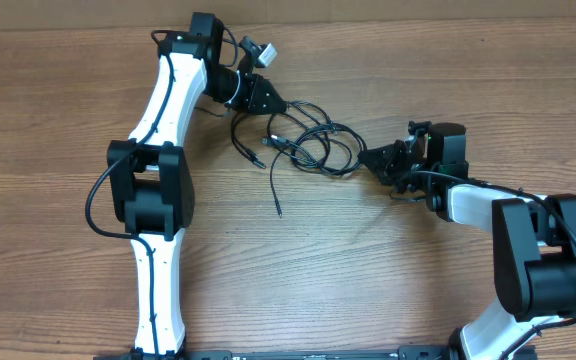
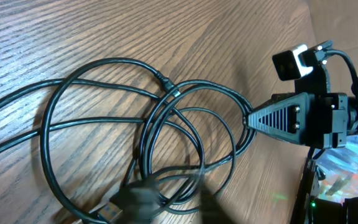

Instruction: Untangle cables

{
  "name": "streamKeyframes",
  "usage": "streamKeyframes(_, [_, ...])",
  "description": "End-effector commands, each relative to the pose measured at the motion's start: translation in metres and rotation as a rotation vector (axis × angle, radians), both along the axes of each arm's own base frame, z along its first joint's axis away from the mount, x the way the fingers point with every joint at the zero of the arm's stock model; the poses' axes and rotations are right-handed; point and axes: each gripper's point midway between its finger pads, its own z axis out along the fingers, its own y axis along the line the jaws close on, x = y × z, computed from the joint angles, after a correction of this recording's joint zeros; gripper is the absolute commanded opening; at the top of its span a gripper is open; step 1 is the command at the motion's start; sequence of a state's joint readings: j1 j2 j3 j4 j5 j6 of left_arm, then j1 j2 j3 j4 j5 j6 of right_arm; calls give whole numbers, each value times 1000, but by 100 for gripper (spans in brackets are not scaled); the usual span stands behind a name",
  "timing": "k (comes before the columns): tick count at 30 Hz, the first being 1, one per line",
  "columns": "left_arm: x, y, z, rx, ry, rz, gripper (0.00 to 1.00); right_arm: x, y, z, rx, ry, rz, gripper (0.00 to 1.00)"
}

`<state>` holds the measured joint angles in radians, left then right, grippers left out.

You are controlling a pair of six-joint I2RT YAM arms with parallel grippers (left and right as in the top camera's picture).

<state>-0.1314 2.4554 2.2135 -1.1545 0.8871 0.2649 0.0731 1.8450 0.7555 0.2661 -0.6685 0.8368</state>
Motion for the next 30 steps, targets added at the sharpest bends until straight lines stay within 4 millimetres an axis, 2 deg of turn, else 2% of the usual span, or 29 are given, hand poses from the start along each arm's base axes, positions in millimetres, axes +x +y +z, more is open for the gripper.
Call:
streamKeyframes(1, [-1,-10,22,-31,-58,-31,4,0,-5,-8,-20,26,-19,4])
streamKeyframes(5, [0,-13,17,9,-71,-32,4,-17,2,-20,-24,114,5,4])
streamKeyframes(9, [11,-3,1,141,-48,56,4,-45,19,-30,-8,228,69,4])
streamKeyframes(12, [18,7,-8,227,-29,131,4,-59,34,-31,-4,248,139,5])
streamKeyframes(14, [22,15,-13,277,-15,180,5,-65,42,-32,-8,253,166,20])
streamKeyframes(16, [25,22,-18,323,0,227,6,-69,51,-31,-11,253,191,28])
streamKeyframes(18, [28,30,-21,363,7,264,7,-72,57,-31,-13,250,209,33])
streamKeyframes(21, [30,38,-25,403,26,319,19,-75,62,-29,-12,245,226,36])
streamKeyframes(24, [32,45,-26,412,47,360,23,-76,67,-21,-3,225,246,37])
streamKeyframes(27, [36,58,-29,446,80,442,30,-77,78,-2,8,170,289,37])
streamKeyframes(30, [39,74,-31,481,103,512,31,-74,93,28,25,87,334,27])
